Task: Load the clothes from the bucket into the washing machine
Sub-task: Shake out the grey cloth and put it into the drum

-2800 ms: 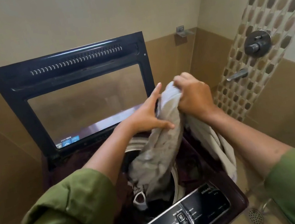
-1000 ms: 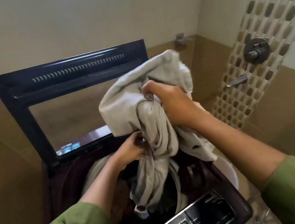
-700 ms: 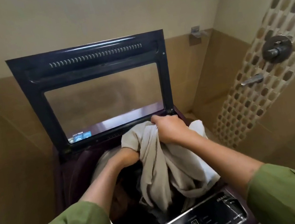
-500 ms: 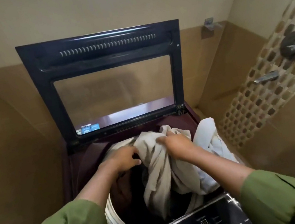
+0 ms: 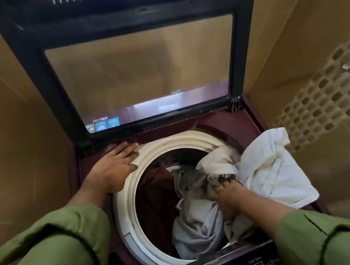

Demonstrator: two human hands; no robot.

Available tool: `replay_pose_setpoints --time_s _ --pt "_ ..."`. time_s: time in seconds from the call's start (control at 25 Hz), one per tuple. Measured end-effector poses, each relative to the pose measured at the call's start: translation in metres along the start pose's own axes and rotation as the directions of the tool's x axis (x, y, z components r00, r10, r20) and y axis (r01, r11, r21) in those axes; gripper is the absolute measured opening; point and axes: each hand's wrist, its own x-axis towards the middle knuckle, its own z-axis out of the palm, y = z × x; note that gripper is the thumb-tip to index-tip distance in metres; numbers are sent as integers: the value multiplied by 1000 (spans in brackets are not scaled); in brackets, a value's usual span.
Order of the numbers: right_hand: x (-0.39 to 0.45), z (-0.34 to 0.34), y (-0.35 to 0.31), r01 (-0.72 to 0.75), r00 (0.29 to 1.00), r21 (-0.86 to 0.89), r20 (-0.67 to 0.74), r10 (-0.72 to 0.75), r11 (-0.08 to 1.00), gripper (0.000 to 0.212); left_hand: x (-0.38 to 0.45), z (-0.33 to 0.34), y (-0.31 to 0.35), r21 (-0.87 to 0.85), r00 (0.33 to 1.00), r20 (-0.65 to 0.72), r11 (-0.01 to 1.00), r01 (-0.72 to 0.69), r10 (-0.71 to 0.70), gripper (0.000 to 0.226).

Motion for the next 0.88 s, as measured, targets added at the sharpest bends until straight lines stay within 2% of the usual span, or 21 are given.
replay_pose_setpoints --time_s 0.08,0.12,0.16,0.2,0.24,0.28,0.32,0.36,0.4,0.48,0.52,0.56,0.64,0.72,0.88 --pt "-5 -15 0 36 999 227 27 -44 973 57 1 7 -2 5 999 -44 1000 -29 30 58" --pt "-9 -23 2 57 997 312 -66 -39 948 46 1 8 -4 12 997 -56 999 -52 52 59" --pt "-16 -29 5 62 970 346 -241 25 936 38 1 7 -5 29 997 -51 998 -62 63 58" --pt "-21 -30 10 15 875 345 -459 154 939 35 -1 7 -6 35 996 -61 997 -68 70 55" --pt "-29 -26 18 -87 741 355 -601 298 931 42 -1 9 -7 27 992 -105 997 -69 72 52" --pt "-37 -21 27 -213 653 408 -616 440 888 57 -2 11 -7 21 991 -117 998 -58 60 50" --pt "-45 -11 34 -336 631 450 -545 552 827 73 -2 13 -7 13 992 -120 999 -48 49 49" --pt "-50 0 39 -426 628 443 -483 610 789 80 -3 12 -6 2 994 -102 999 -39 38 49" --pt "-52 10 41 -445 621 415 -495 607 794 73 -3 12 -5 -7 994 -100 999 -34 33 49" --pt "-46 25 36 -356 641 336 -591 489 872 31 -3 10 -4 -6 997 -76 1000 -26 26 51" --pt "-40 29 32 -311 681 293 -595 427 904 16 -4 8 -4 -7 997 -67 1000 -28 27 51" --pt "-32 31 27 -279 715 292 -573 401 915 12 -5 6 -4 -12 997 -74 999 -30 29 52" --pt "-14 16 23 -177 764 346 -542 350 921 24 -6 5 -4 -15 997 -69 999 -33 32 54" --pt "4 -2 22 -29 773 449 -556 305 893 27 -5 6 -5 -26 997 -67 999 -40 38 55" --pt "58 -19 -10 91 744 686 -529 409 722 42 -1 13 -5 -55 993 -96 996 -68 62 52"
